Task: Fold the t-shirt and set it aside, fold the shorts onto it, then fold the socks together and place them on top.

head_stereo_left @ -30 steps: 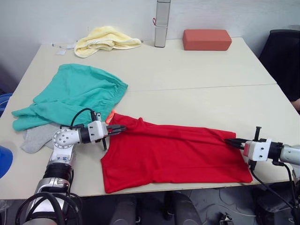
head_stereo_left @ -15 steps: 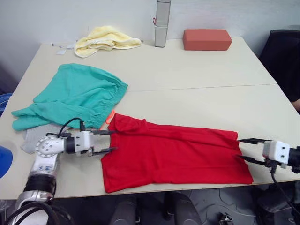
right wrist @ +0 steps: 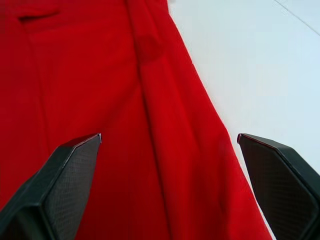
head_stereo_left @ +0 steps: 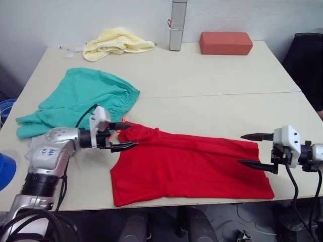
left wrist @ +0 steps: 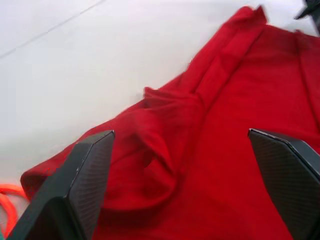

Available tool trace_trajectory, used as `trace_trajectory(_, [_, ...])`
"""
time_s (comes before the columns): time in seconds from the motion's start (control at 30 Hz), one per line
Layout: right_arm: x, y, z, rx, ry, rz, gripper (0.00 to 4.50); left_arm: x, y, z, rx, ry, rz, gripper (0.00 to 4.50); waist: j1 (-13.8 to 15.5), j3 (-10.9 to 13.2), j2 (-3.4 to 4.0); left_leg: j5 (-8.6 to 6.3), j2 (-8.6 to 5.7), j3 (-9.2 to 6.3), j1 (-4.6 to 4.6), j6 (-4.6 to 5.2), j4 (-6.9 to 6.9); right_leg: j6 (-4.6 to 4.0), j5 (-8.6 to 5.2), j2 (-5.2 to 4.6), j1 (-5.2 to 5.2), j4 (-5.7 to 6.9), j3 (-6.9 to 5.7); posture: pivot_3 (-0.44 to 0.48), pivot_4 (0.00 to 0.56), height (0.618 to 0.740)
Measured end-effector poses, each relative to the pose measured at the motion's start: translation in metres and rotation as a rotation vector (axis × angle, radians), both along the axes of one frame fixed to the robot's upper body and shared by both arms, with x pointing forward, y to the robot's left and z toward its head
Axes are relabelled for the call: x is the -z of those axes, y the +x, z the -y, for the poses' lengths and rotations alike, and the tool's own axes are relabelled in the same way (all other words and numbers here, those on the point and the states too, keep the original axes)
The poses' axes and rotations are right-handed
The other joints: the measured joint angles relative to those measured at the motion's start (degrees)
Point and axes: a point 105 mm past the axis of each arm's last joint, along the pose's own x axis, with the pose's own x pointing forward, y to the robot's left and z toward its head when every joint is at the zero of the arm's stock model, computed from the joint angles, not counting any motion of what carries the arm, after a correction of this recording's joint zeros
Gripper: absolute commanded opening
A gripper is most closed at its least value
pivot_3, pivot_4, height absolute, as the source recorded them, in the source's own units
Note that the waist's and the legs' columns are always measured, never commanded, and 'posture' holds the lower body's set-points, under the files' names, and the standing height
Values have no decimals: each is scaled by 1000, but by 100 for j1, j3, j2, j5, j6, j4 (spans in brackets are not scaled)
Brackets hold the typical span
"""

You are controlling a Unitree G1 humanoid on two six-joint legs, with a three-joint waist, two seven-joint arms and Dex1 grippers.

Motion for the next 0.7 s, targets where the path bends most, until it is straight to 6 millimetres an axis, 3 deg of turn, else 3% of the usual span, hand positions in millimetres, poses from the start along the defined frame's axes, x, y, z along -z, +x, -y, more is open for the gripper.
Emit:
trace_trajectory(0.27, [16, 6, -13, -30, -20, -67, 4447, 15, 5, 10, -2, 65, -80, 4458, 3, 0, 0, 11, -1, 3, 2, -1, 4, 0, 0, 2, 1, -1, 2, 0, 150, 740])
trace_trajectory(0.7, [37, 14, -8, 22, -103, -187, 4447, 24, 8, 19, 8, 66, -123, 4458, 1, 0, -1, 13, 0, 1, 1, -3, 5, 0, 0, 2, 1, 1, 0, 0, 150, 740])
